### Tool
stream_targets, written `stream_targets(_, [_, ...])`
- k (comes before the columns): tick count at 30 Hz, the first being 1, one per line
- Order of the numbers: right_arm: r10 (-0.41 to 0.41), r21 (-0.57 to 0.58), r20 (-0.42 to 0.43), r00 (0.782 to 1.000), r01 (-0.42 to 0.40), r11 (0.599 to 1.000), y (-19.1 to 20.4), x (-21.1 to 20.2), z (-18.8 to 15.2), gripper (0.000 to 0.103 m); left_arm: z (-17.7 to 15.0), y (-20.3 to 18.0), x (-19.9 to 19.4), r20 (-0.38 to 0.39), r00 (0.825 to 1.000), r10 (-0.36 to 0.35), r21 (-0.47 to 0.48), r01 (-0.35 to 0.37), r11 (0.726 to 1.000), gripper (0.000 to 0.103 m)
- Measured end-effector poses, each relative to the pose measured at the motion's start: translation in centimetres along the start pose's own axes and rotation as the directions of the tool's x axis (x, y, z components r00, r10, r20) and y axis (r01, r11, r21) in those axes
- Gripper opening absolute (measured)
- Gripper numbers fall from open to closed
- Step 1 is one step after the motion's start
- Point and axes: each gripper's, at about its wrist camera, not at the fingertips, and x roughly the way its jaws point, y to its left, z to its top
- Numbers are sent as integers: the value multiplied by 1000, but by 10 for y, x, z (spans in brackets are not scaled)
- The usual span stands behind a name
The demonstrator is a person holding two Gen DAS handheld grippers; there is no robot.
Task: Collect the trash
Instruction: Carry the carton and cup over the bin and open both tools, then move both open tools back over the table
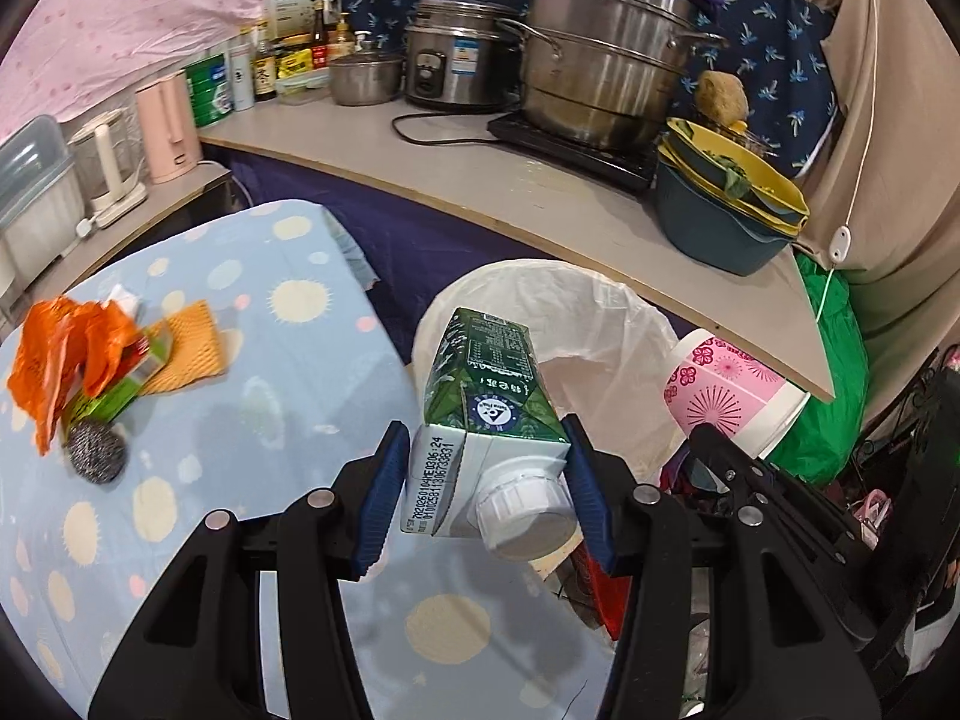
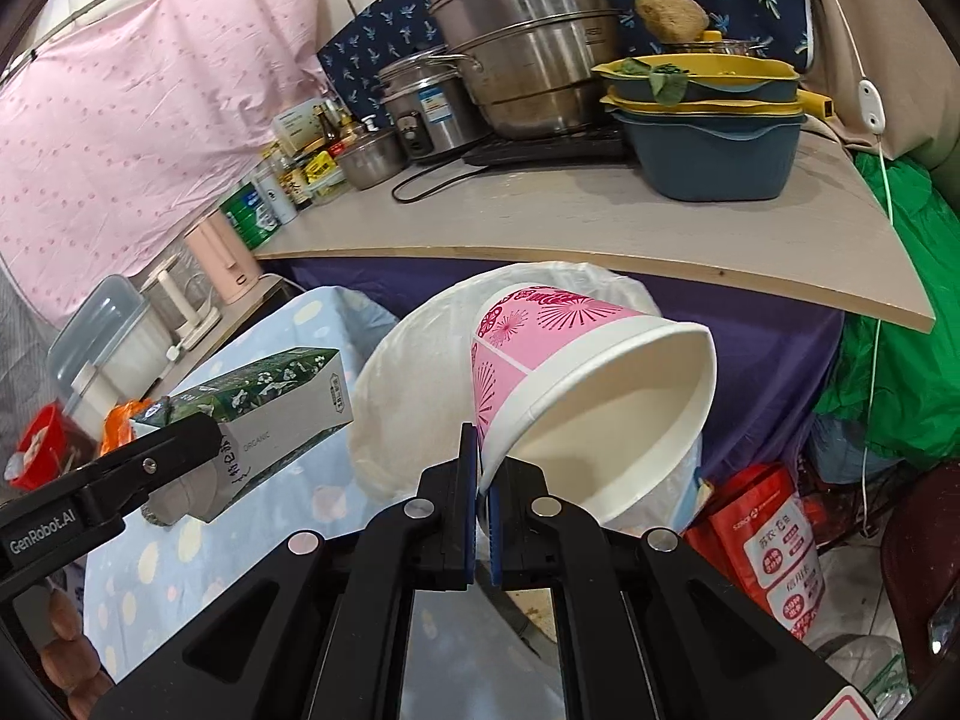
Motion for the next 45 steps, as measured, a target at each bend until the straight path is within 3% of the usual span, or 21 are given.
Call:
stream_targets(19, [4,-4,-76,997,-4,1000,-5,53,12,4,25,-23,54,-27,1000,-3,32,4,999,50])
stream_targets(23, [-4,-6,-71,997,3,1000,-4,57,15,13,28,-24,59,-29,1000,3,27,-2,1000,50])
stream_targets(27, [-6,5,-60,998,6,1000,-5,57,19,13,31,-24,61,-21,1000,18,30,-17,999,51])
stream_targets(31, [-6,12,-47,999,6,1000,-6,53,20,21,33,-24,61,-15,1000,23,25,-23,999,57])
stream_targets(45, [-6,19,-13,1000,6,1000,-3,30,20,30,31,-20,48,-5,999,33,9,-33,999,58])
